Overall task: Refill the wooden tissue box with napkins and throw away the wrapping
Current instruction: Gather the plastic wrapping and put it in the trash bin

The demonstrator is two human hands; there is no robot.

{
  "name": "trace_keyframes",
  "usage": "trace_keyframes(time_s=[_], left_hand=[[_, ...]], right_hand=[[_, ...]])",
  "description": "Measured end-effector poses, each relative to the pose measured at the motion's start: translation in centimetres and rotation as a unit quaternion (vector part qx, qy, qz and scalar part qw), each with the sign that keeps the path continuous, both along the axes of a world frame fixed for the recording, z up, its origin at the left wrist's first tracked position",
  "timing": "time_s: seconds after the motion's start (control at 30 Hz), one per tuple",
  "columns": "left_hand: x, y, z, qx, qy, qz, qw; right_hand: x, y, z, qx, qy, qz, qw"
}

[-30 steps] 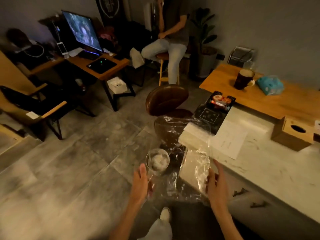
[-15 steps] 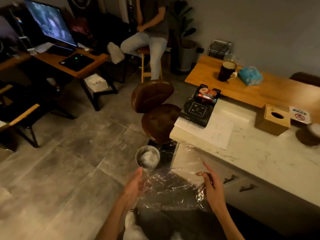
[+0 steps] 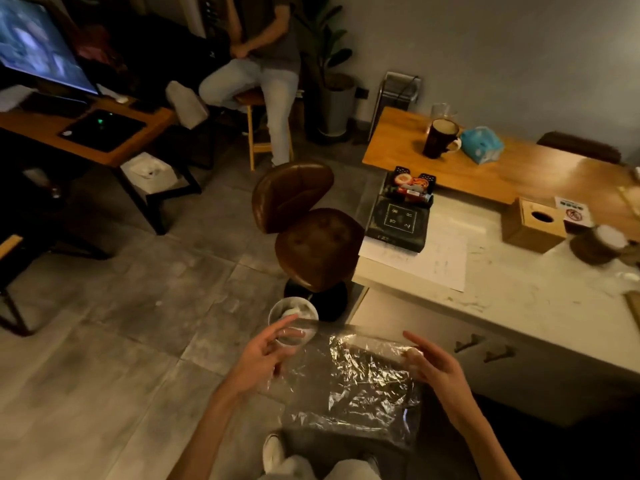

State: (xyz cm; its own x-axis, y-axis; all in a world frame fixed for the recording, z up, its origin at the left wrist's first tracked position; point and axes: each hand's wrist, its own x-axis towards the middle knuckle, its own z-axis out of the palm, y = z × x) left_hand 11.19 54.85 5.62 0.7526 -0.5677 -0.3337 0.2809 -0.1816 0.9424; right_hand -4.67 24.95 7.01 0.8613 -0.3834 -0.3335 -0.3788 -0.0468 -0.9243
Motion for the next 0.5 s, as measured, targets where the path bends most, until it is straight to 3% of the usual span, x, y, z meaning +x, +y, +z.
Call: trace_keyframes(time_s=[0.13, 0.23, 0.33, 0.43, 0.5], left_hand=[[2.5, 3.7, 1.9, 0.025, -0.009, -0.009, 1.0], [3.8, 5.1, 3.0, 0.068, -0.054, 0.061, 0.994], [5.4, 6.4, 3.2, 0.137, -0.124, 0.124, 0.975], [6.4, 7.9, 2.9, 0.257, -0.214, 0.164, 0.928], [6.4, 8.8, 2.9, 0.406, -0.283, 0.136, 0.858]], right_hand=[[3.1, 2.4, 0.4, -0.04, -0.019, 0.058, 0.997], [5.5, 4.4, 0.9, -0.051, -0.021, 0.068, 0.996], [7.5, 6.0, 0.7, -0.146, -0.045, 0.065, 0.986], [9.3, 7.4, 0.7, -0.226, -0.068, 0.067, 0.97], [10.8, 8.4, 1.3, -0.275, -0.076, 0.081, 0.955]])
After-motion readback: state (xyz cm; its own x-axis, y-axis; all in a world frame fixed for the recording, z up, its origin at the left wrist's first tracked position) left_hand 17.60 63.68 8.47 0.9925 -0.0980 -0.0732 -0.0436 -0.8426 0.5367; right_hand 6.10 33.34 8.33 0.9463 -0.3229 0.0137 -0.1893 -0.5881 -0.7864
